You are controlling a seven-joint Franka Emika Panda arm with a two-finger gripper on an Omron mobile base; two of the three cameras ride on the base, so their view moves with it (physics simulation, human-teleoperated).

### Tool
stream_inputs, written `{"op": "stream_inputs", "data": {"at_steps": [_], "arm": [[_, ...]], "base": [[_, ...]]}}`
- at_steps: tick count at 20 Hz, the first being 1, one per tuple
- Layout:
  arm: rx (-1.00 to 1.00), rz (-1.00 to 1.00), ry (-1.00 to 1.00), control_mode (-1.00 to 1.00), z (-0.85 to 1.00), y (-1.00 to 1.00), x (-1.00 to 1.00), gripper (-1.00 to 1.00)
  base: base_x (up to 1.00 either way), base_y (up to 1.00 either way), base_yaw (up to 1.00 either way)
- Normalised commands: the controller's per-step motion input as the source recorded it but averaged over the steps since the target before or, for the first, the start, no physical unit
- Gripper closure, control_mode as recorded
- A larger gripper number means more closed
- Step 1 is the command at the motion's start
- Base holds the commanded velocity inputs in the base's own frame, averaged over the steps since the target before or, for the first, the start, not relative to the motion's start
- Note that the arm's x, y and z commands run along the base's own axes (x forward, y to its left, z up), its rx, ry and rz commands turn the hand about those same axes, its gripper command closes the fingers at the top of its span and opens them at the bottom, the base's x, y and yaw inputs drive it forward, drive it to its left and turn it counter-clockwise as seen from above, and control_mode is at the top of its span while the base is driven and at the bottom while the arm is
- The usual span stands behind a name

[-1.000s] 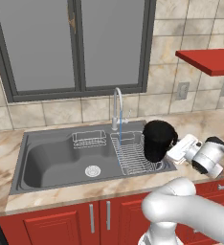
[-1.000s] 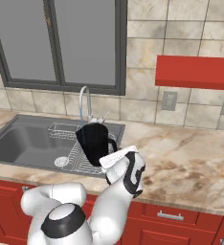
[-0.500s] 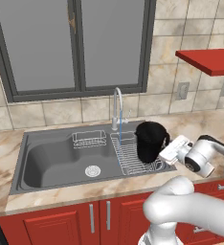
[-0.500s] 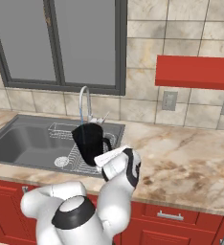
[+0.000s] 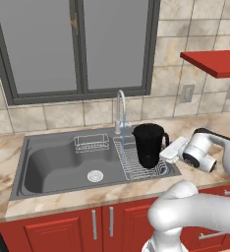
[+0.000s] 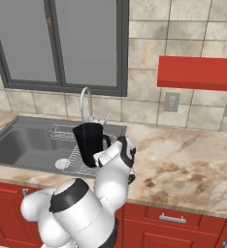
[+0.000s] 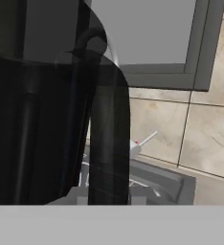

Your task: Turn on the sink faucet and place the jug under the water for a few seconds to fill it up.

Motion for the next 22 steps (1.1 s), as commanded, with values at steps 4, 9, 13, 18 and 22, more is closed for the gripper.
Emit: {"op": "stream_inputs", "data": {"at_steps": [4,9,13,18,22], "arm": [[0.0,-0.01,0.01,-1.0,0.0,0.19,0.18,1.0],[0.0,-0.01,0.0,-1.0,-0.07,0.16,0.17,1.0],[0.0,0.0,0.0,-1.0,-0.14,0.08,0.14,1.0],[0.0,-0.01,0.0,-1.0,-0.05,0.06,0.17,1.0],[0.0,-0.01,0.0,-1.0,-0.01,0.05,0.19,1.0]], "base": [[0.0,0.0,0.0],[0.0,0.0,0.0],[0.0,0.0,0.0],[0.0,0.0,0.0],[0.0,0.0,0.0]]}}
